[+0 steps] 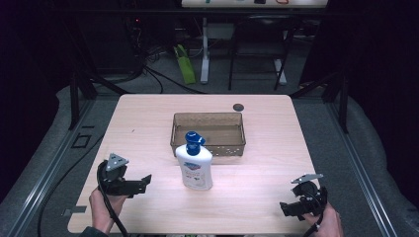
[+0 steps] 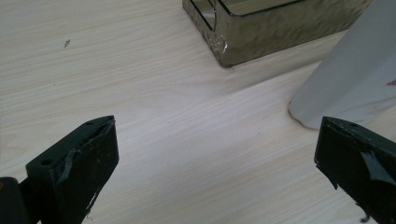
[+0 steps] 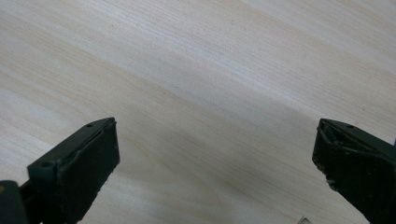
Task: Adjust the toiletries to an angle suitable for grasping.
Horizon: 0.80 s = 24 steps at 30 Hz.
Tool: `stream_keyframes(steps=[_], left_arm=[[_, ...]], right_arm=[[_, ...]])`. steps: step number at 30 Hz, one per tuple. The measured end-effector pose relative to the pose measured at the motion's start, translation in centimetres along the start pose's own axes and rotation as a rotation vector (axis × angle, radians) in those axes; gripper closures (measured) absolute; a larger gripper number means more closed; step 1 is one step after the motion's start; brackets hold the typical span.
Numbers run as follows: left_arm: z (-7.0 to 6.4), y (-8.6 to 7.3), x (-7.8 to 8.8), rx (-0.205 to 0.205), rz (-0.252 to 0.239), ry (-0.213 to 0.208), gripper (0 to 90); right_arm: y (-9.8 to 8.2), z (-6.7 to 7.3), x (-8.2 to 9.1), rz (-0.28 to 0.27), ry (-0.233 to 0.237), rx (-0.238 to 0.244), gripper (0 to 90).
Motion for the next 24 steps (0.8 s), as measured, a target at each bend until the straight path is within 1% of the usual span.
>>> stream_keyframes(steps=[1, 4, 6, 9, 11, 19, 23, 24], left_arm=[[-0.3, 0.2, -0.1, -0.005, -0.007, -0.002, 0.0], [-1.2, 0.7, -0.1, -0.023, -0.007, -0.013, 0.0], [-1.9, 1.1, -0.2, -0.033, -0.022, -0.026, 0.0], [-2.9, 1.6, -0.3, -0.061, -0.032, -0.053, 0.0], [-3.5, 1.9, -0.5, -0.078, -0.036, -0.059, 0.0], [-5.5, 2.8, -1.4, -0.132, -0.053, -0.107, 0.0], [-6.3, 3.2, -2.0, -0.161, -0.048, -0.111, 0.0], [-6.4, 3.3, -2.1, -0.161, -0.048, -0.111, 0.0]], right_arm=[[0.0, 0.0, 0.0, -0.001, 0.002, -0.001, 0.0], [0.0, -0.1, 0.0, 0.000, 0.003, 0.000, 0.0], [-0.1, -0.2, 0.1, -0.005, 0.002, -0.005, 0.0], [0.0, -0.3, 0.2, -0.010, 0.002, -0.011, 0.0], [0.0, -0.2, 0.1, -0.006, 0.005, -0.006, 0.0], [0.1, 0.1, 0.0, 0.001, 0.018, 0.003, 0.1], [0.2, 0.3, 0.0, 0.003, 0.023, 0.011, 0.4], [0.2, 0.4, 0.0, 0.003, 0.024, 0.012, 0.4]])
Point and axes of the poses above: each handheld gripper's, and its own axes: x roughly backward along the jaws, y roughly out of its top, z roughly to its left, the point moved 1 cm from there along -x, roughly forward along the jaws, and after that the axes turned 2 degrees about -y, right-handed, at the moved point
